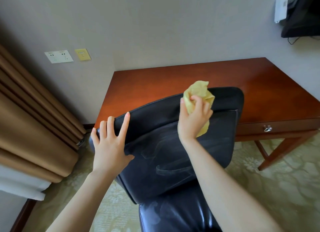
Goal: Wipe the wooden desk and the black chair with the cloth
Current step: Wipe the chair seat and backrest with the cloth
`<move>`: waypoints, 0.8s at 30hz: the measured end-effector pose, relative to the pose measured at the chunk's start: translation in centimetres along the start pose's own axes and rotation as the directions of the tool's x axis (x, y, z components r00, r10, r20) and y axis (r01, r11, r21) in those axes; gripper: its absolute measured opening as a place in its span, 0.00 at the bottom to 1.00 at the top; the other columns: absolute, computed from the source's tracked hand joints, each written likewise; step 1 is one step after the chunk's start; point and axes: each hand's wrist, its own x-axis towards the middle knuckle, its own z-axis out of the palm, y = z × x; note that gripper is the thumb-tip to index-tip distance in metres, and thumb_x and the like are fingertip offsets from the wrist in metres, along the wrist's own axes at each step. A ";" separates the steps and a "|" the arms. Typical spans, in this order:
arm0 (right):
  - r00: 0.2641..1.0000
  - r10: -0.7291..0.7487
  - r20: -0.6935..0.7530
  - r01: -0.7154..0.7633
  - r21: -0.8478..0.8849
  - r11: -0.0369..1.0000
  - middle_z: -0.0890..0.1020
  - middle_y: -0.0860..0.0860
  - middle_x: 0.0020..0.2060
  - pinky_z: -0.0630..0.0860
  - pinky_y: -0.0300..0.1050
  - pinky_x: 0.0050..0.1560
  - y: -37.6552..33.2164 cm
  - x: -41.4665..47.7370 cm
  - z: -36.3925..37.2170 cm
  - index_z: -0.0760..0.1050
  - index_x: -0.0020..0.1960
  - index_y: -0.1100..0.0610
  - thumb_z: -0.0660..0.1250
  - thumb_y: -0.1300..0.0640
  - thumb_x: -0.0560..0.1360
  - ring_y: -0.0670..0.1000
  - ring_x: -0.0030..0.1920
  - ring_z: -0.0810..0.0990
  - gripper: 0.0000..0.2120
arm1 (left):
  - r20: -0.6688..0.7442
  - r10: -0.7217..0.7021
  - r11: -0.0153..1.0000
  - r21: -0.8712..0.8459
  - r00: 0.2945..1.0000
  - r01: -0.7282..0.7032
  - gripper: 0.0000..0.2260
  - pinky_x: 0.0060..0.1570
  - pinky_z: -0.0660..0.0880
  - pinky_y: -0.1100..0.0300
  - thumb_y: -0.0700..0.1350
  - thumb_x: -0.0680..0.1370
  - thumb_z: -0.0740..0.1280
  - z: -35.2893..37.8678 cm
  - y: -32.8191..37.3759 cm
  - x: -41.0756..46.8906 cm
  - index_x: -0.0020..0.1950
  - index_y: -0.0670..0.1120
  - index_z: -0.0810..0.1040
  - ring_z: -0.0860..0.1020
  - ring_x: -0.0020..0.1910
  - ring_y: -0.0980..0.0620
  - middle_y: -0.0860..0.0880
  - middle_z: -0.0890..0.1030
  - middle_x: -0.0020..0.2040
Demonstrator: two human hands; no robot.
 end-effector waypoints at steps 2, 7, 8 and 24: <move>0.998 -0.057 0.032 0.057 0.019 0.998 0.76 0.52 0.45 0.69 0.48 0.45 -0.5 -1.7 0.5 0.78 0.48 0.57 0.72 0.52 0.71 0.52 0.46 0.66 0.10 | 0.000 -0.012 1.000 0.006 1.000 0.012 0.60 0.60 0.61 0.31 0.53 0.49 0.84 0.1 -0.1 -0.2 0.77 0.46 0.59 0.66 0.62 0.33 0.34 0.66 0.65; 0.915 -0.360 0.183 0.345 0.105 0.933 0.76 0.52 0.40 0.69 0.44 0.47 -0.2 -4.5 0.4 0.78 0.45 0.58 0.71 0.52 0.71 0.53 0.44 0.69 0.10 | 0.006 -0.043 0.999 0.026 0.999 0.043 0.60 0.60 0.60 0.30 0.54 0.50 0.84 0.2 -0.1 -0.9 0.77 0.46 0.59 0.65 0.62 0.32 0.33 0.65 0.65; 0.874 -0.436 0.217 0.416 0.130 0.900 0.76 0.52 0.39 0.70 0.44 0.47 0.1 -5.0 0.2 0.79 0.44 0.58 0.71 0.51 0.71 0.54 0.43 0.71 0.10 | 0.006 -0.048 0.998 0.032 0.999 0.048 0.61 0.60 0.60 0.30 0.54 0.49 0.84 0.2 -0.1 -1.0 0.77 0.45 0.59 0.65 0.62 0.32 0.33 0.65 0.65; 0.686 -0.650 0.325 0.689 -0.005 0.725 0.77 0.54 0.36 0.74 0.48 0.42 6.9 1.2 -3.5 0.79 0.40 0.61 0.72 0.58 0.71 0.52 0.43 0.68 0.07 | -0.048 -0.045 0.999 0.026 0.998 0.047 0.61 0.60 0.62 0.33 0.49 0.46 0.85 0.3 -0.1 -1.1 0.76 0.46 0.61 0.67 0.61 0.33 0.33 0.67 0.64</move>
